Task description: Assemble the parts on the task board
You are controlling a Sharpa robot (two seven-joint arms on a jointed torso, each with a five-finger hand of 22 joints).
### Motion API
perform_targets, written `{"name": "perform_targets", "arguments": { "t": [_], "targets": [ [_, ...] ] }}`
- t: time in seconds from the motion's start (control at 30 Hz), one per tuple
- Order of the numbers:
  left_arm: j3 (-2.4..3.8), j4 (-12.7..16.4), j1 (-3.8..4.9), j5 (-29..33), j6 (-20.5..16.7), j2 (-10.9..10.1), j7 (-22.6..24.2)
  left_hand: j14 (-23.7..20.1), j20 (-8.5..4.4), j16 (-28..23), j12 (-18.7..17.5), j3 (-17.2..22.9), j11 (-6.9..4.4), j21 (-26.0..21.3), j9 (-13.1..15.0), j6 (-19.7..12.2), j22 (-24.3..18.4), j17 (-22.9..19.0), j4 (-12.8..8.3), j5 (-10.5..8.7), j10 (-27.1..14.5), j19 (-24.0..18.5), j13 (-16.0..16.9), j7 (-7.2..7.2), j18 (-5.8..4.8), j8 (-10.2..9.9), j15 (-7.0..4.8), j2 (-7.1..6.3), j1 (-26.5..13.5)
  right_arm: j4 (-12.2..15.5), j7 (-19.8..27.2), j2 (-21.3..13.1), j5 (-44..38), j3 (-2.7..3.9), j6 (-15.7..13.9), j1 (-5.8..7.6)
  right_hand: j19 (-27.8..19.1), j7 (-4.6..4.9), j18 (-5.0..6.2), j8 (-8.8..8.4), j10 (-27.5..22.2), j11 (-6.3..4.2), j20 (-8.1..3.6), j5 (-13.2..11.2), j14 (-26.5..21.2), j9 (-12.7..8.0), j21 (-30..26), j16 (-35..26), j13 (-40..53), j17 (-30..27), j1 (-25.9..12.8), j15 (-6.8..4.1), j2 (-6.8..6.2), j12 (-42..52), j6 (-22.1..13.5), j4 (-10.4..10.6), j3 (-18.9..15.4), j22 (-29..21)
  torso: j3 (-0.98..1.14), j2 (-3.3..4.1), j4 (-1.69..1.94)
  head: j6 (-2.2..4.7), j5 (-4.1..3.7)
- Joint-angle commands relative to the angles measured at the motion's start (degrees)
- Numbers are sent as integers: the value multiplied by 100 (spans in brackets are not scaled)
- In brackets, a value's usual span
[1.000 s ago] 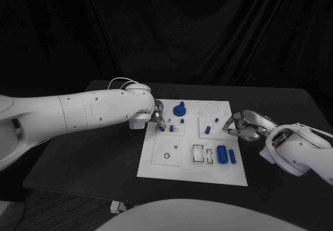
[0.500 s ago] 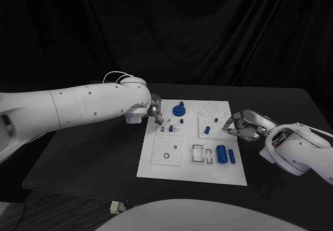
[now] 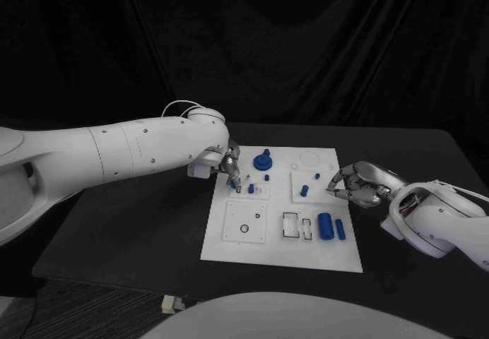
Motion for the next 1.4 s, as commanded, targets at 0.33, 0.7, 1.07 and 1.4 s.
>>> {"name": "perform_targets", "arguments": {
  "t": [0.33,0.7,1.07,1.4],
  "targets": [
    [3,-62,-30,287,55,111,-83,606,12,38,-40,511,-23,-17,-10,108,1117,1510,-548,-28,261,5,1064,-179,30,-26,-22,39,49,24,-86,-12,-10,3,16,-14,-31,-32,99,19,587,-33,-6,38,583,-5,-41,-30,1492,1443,47,-39,0,-13,-21,-11,32,389,2,4,-1,-1,-6],
    [3,-36,-61,293,-171,131,-45,606,13,38,-24,504,-21,6,-16,100,1125,1510,-543,-43,271,18,1075,-176,24,-36,-21,50,55,27,-86,-10,-10,3,16,-15,-31,-31,100,21,587,-33,-7,43,582,-5,-47,-32,1492,1441,54,-40,-3,-13,-22,-18,36,387,1,9,1,-1,-3],
    [3,-17,-111,174,-303,129,-28,606,15,38,-27,493,-19,3,-23,94,1125,1510,-540,-68,270,17,1072,-173,24,-47,-19,61,63,37,-83,-24,-10,3,2,-15,-31,-30,100,22,587,-33,-7,44,581,-6,-50,-34,1492,1438,53,-41,-7,-13,-23,-20,36,386,3,3,0,-1,-3],
    [2,199,-124,-62,-451,-3,-150,606,15,38,9,474,-20,35,-31,101,1135,1510,-540,-87,293,36,1099,-174,17,-55,-20,61,71,27,-87,-21,-10,3,4,-19,-31,-30,100,22,587,-33,-7,44,581,-6,-50,-34,1492,1438,53,-41,-7,-13,-23,-20,36,386,1,6,1,-1,25]
  ]
}}
